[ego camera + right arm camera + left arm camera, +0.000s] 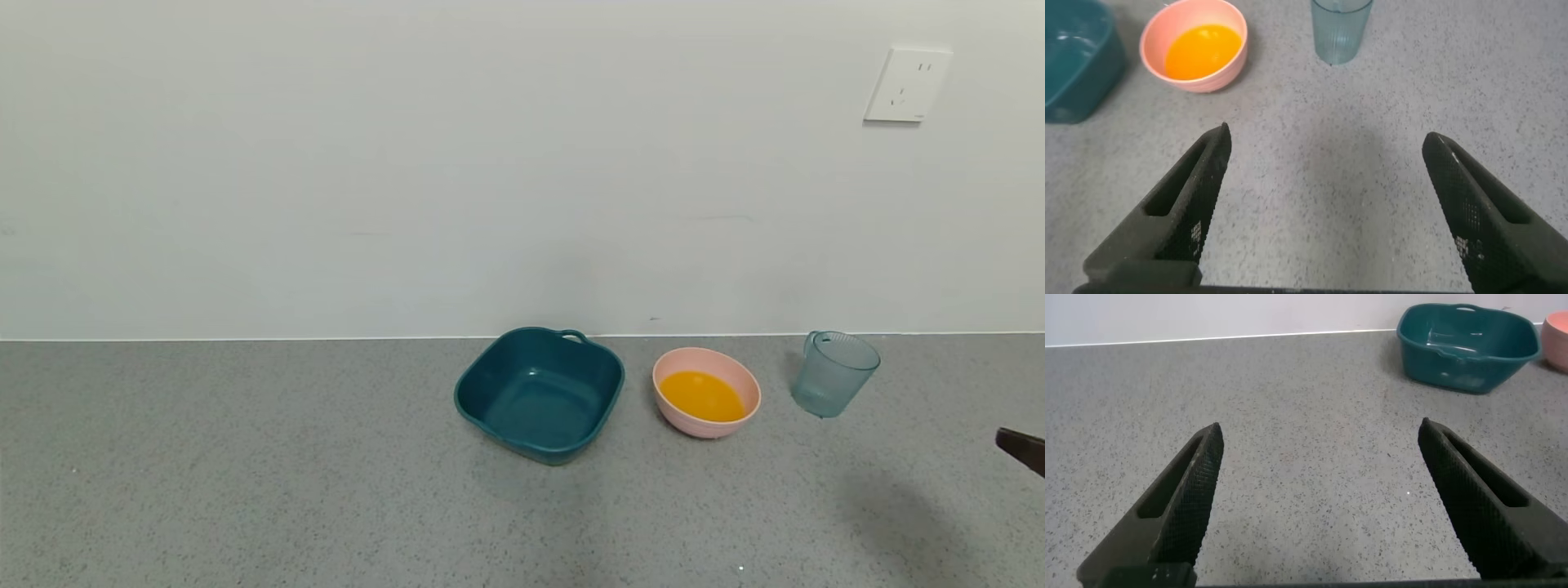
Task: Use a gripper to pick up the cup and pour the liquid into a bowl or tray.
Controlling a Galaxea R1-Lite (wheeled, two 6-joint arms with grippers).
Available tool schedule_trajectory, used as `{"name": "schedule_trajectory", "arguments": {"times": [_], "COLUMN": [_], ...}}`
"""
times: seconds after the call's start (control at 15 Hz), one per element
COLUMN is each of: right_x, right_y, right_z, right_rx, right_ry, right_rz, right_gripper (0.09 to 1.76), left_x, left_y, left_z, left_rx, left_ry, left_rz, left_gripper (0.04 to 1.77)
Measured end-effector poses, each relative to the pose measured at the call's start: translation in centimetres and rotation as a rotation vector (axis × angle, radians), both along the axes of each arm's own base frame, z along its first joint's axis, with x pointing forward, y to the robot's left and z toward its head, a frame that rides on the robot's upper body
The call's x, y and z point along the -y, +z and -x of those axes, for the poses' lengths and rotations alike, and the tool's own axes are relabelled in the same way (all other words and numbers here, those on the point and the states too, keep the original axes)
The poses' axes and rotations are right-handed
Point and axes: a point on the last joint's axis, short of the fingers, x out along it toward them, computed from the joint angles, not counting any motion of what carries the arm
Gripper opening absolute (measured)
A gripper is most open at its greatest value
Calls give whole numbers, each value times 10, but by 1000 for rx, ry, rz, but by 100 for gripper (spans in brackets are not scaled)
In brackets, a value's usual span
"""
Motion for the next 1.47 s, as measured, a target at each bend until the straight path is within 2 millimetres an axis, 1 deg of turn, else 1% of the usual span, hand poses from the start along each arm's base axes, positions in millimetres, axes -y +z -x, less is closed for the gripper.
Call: {"name": "schedule_trajectory", "arguments": {"times": [0.13,0.27,0.47,0.67,0.87,1.0,1.27,1.47], "right_x": [-4,-8,-12,-13,-13,-14,-12,-12], "right_y": [3,3,4,-1,-4,-9,-19,-34], "right_z": [31,57,90,120,142,154,173,183], "right_rx": [36,75,135,183,276,308,385,436], "right_ry": [17,33,85,122,109,93,51,49], "right_rz": [-1,0,-2,-3,8,16,33,36], "right_gripper": [170,170,170,170,170,170,170,170], "left_x": [0,0,0,0,0,0,0,0], "left_y": [0,0,0,0,0,0,0,0], "left_z": [0,0,0,0,0,0,0,0], "left_rx": [0,0,0,0,0,0,0,0], "left_ry": [0,0,0,0,0,0,0,0], "left_rz": [0,0,0,0,0,0,0,0], "left_gripper": [172,172,172,172,172,172,172,172]}}
